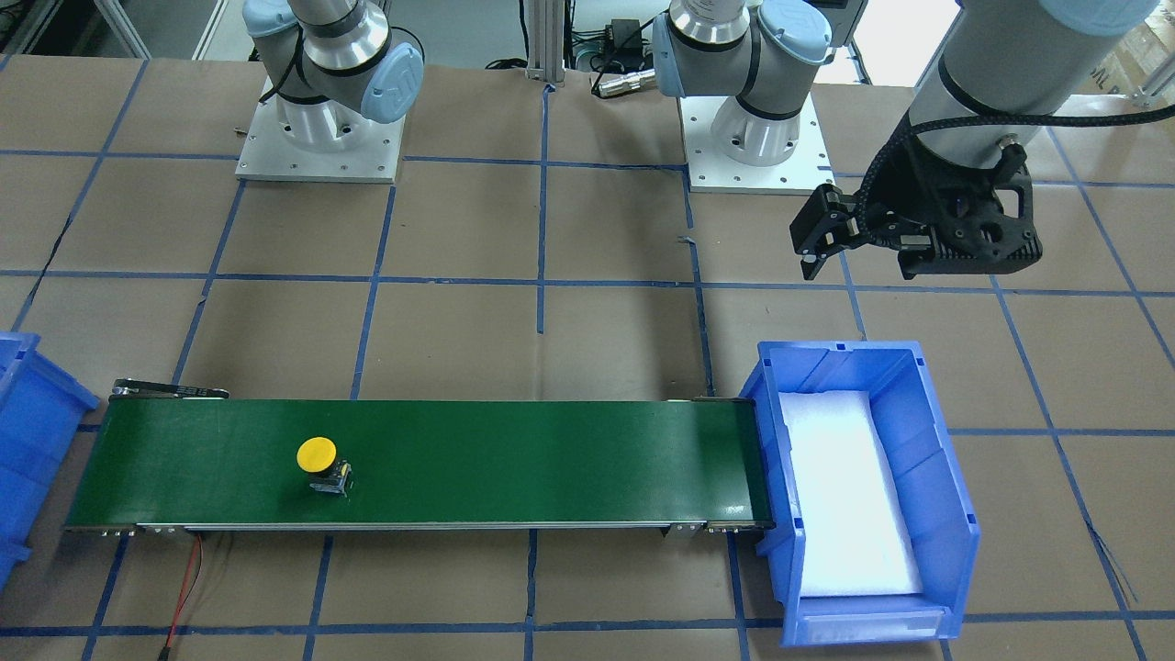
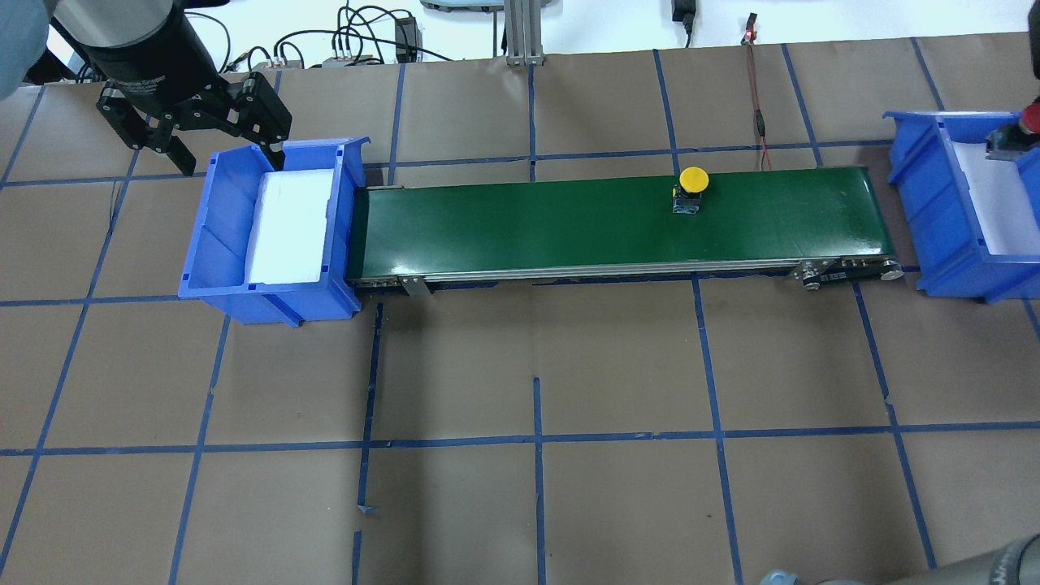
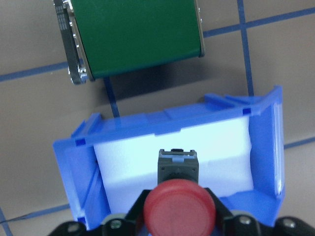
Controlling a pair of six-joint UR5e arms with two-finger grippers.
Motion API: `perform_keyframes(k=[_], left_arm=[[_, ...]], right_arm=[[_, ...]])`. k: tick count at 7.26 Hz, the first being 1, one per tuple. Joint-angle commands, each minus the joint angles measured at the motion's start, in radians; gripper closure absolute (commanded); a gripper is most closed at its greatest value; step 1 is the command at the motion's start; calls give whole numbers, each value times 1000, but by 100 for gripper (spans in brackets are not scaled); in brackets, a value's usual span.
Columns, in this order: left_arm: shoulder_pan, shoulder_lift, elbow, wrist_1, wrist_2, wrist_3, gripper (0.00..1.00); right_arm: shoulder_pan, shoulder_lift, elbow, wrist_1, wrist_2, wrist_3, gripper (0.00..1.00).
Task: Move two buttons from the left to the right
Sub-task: 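Carry the red button into the blue bin and release it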
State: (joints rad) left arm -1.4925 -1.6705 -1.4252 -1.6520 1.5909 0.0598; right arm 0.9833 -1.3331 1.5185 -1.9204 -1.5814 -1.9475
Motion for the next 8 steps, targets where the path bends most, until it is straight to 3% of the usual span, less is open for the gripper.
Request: perform_keyframes(k=[1,4,8], left_arm=[[0,-2,0,1,0,0,0],[0,1,-3,0,1,0,0],[0,0,-1,0,1,0,0]], right_arm=[[-98,67,2,-73,12,-106,95],[-101,268,-20,-211,58,-117,95],[-104,334,-20,-233,57,-127,94]])
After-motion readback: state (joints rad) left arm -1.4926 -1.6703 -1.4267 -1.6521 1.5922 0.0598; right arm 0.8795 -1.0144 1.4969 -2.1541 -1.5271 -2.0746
